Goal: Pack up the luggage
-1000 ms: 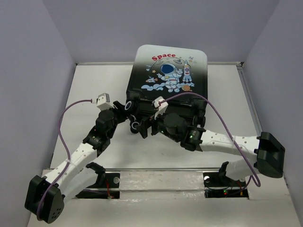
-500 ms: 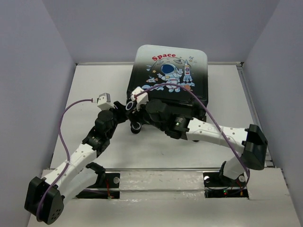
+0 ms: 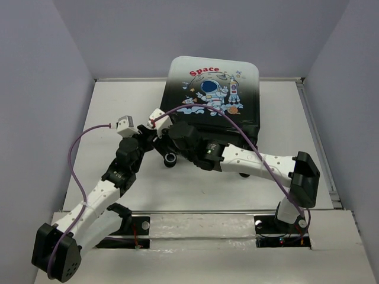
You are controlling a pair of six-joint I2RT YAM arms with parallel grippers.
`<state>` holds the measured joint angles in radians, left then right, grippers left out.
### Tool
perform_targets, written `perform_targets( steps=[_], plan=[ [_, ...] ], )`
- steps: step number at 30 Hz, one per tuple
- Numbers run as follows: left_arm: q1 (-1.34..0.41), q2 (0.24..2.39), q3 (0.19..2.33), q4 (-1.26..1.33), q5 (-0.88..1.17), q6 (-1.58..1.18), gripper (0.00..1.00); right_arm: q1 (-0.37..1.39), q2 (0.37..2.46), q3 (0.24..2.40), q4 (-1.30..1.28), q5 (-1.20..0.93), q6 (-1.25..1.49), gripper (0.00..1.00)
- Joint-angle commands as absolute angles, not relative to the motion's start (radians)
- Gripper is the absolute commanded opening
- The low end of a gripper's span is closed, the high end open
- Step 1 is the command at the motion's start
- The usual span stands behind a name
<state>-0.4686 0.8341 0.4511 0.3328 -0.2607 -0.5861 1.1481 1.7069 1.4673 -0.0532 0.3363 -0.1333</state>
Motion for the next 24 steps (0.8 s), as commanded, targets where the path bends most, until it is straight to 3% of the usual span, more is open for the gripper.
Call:
perform_targets(
  steps=[1, 8, 13, 17, 19, 21, 24],
  plan=[
    [-0.505, 0.77, 0.46, 0.543, -0.14, -0.609, 0.57, 1.126, 1.75, 1.419, -0.031, 0.426, -0.071, 0.67],
    [-0.459, 0.727, 0.413, 0.514, -0.166, -0.65, 0.56, 1.126, 1.546, 1.192, 0.063, 0.44, -0.002, 0.71],
    [-0.37, 0.73, 0.4, 0.531, -0.059, -0.71, 0.56, 1.126, 1.503, 1.172, 0.023, 0.328, -0.028, 0.84],
    [-0.336, 0.791, 0.428, 0.567, 0.057, -0.73, 0.56, 1.126, 1.519, 1.197, -0.022, 0.388, 0.046, 0.9],
    [-0.334, 0.804, 0.433, 0.572, 0.075, -0.73, 0.56, 1.126, 1.522, 1.198, -0.011, 0.405, 0.087, 0.89],
    [-0.333, 0.827, 0.443, 0.574, 0.109, -0.733, 0.56, 1.126, 1.535, 1.198, 0.031, 0.377, 0.103, 0.82],
    [-0.325, 0.839, 0.443, 0.566, 0.135, -0.738, 0.54, 1.126, 1.555, 1.204, 0.044, 0.345, 0.117, 0.82]
  ],
)
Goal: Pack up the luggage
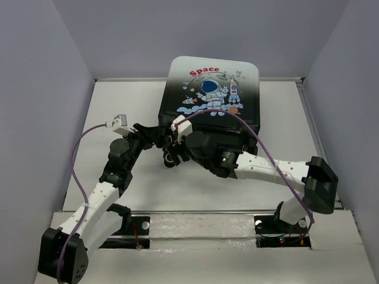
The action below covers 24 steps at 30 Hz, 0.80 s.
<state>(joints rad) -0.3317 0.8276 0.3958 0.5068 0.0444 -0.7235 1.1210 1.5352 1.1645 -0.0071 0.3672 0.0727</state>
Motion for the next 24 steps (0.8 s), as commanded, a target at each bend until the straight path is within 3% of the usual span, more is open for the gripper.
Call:
perform_targets(
  steps=[1, 4, 7, 10, 24],
  plan=[
    [-0.322, 0.839, 0.442, 0.563, 0.138, -0.741, 0.54, 1.126, 1.568, 1.209, 0.044, 0.339, 0.12, 0.82],
    [-0.316, 0.839, 0.426, 0.586, 0.169, -0.761, 0.49, 1.126, 1.591, 1.223, 0.055, 0.307, 0.121, 0.86],
    [-0.318, 0.856, 0.404, 0.629, 0.225, -0.807, 0.24, 1.126, 1.623, 1.25, 0.063, 0.293, 0.126, 0.92],
    [-0.318, 0.87, 0.384, 0.669, 0.304, -0.848, 0.17, 1.126, 1.631, 1.255, 0.077, 0.304, 0.143, 0.93],
    [-0.319, 0.87, 0.249, 0.795, 0.42, -0.942, 0.15, 1.126, 1.585, 1.18, 0.136, 0.388, 0.264, 0.98]
  ],
)
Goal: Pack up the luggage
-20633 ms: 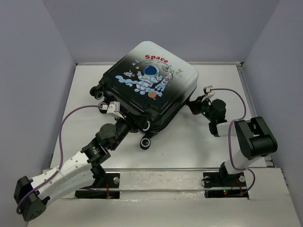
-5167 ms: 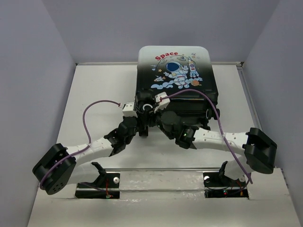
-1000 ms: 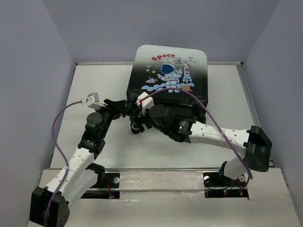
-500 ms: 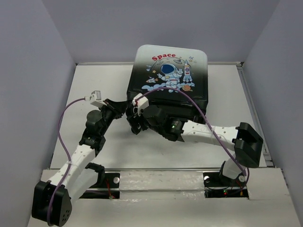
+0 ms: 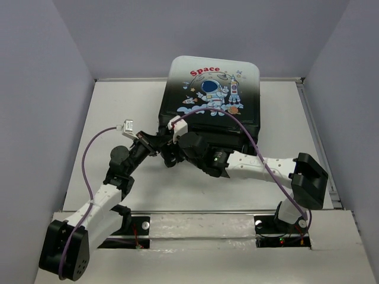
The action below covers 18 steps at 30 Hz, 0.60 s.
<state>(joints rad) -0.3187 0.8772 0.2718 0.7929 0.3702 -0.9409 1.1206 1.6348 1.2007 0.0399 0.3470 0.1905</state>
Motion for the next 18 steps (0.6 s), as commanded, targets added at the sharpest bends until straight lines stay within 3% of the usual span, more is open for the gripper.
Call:
perform_targets(
  steps=[1, 4, 6, 8, 11, 18],
  plan=[
    [-0.319, 0.864, 0.249, 0.775, 0.408, -0.927, 0.15, 1.126, 1.575, 1.164, 0.146, 0.382, 0.273, 0.98],
    [-0.319, 0.799, 0.244, 0.684, 0.313, -0.867, 0.15, 1.126, 1.537, 1.115, 0.164, 0.35, 0.29, 0.98],
    [-0.319, 0.732, 0.238, 0.651, 0.252, -0.838, 0.21, 1.126, 1.517, 1.077, 0.166, 0.341, 0.301, 0.98],
    [-0.319, 0.694, 0.245, 0.637, 0.233, -0.821, 0.37, 1.126, 1.484, 1.051, 0.166, 0.353, 0.308, 0.98],
    [-0.319, 0.629, 0.294, 0.594, 0.206, -0.784, 0.51, 1.126, 1.451, 1.016, 0.173, 0.342, 0.305, 0.98],
    [-0.318, 0.577, 0.331, 0.45, 0.074, -0.723, 0.6, 1.126, 1.427, 0.993, 0.175, 0.318, 0.295, 0.98]
  ],
)
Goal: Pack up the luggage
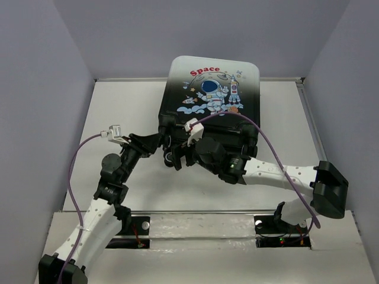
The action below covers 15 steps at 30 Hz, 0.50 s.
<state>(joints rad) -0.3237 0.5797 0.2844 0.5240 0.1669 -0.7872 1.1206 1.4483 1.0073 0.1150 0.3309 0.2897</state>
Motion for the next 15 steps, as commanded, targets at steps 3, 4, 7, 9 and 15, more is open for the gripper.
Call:
perform_targets(
  steps=[3, 4, 7, 9, 15],
  plan=[
    [-0.318, 0.618, 0.328, 0.442, 0.084, -0.718, 0.61, 1.126, 1.422, 0.986, 0.175, 0.324, 0.293, 0.98],
    [-0.319, 0.633, 0.33, 0.443, 0.089, -0.715, 0.61, 1.126, 1.419, 0.983, 0.175, 0.324, 0.291, 0.98],
    [-0.318, 0.686, 0.342, 0.451, 0.115, -0.71, 0.61, 1.126, 1.416, 0.985, 0.176, 0.327, 0.285, 0.98],
    [-0.318, 0.709, 0.347, 0.478, 0.144, -0.713, 0.61, 1.126, 1.42, 0.991, 0.178, 0.331, 0.282, 0.98],
    [-0.319, 0.736, 0.322, 0.581, 0.213, -0.759, 0.55, 1.126, 1.466, 1.025, 0.204, 0.325, 0.265, 0.98]
  ],
)
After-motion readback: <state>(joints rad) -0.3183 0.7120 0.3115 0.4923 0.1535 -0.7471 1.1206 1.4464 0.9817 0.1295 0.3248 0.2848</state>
